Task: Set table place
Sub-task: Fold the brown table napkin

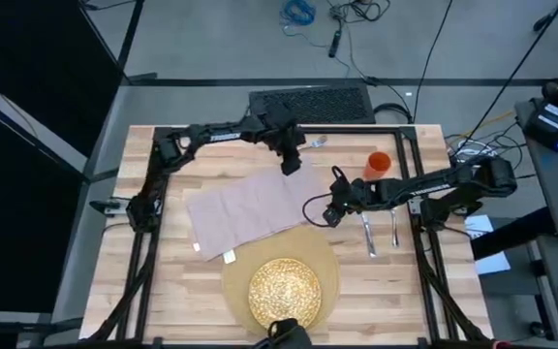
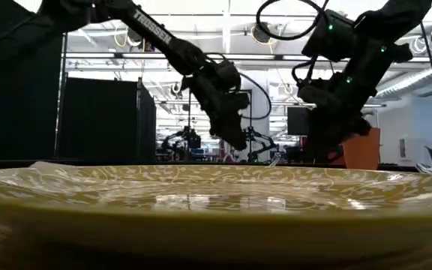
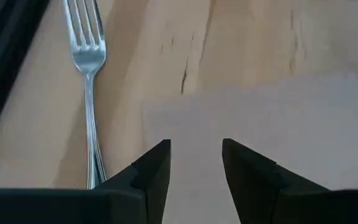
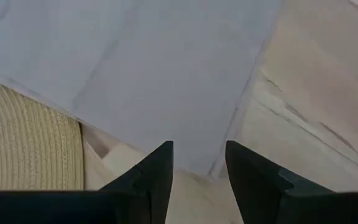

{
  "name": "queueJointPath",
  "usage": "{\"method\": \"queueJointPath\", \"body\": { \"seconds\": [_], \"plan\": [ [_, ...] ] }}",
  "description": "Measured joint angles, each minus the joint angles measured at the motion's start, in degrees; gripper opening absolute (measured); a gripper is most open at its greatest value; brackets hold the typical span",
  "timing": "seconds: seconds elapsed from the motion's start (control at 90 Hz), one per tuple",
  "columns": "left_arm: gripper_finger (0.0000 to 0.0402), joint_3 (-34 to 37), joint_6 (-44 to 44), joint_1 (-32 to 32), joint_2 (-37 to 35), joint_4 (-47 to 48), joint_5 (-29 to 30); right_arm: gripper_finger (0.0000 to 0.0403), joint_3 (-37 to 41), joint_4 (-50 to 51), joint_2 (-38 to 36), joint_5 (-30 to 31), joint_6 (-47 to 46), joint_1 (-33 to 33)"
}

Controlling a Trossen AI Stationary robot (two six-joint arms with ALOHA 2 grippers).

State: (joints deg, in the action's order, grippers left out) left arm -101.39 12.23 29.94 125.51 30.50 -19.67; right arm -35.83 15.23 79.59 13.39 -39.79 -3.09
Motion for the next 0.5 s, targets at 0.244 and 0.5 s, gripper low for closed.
{"method": "queueJointPath", "body": {
  "seconds": [0.244, 0.5],
  "plan": [
    [0.0131, -5.37, 2.28, -0.88, -0.2, 12.07, 6.96, 0.0132, 0.02, -0.1, 0.0, -0.26, 0.0, 0.0],
    [0.0131, -13.27, 4.17, -0.31, 4.94, 21.13, 9.31, 0.0132, 0.02, -0.49, -0.04, -0.22, 0.22, 0.02]
  ]
}}
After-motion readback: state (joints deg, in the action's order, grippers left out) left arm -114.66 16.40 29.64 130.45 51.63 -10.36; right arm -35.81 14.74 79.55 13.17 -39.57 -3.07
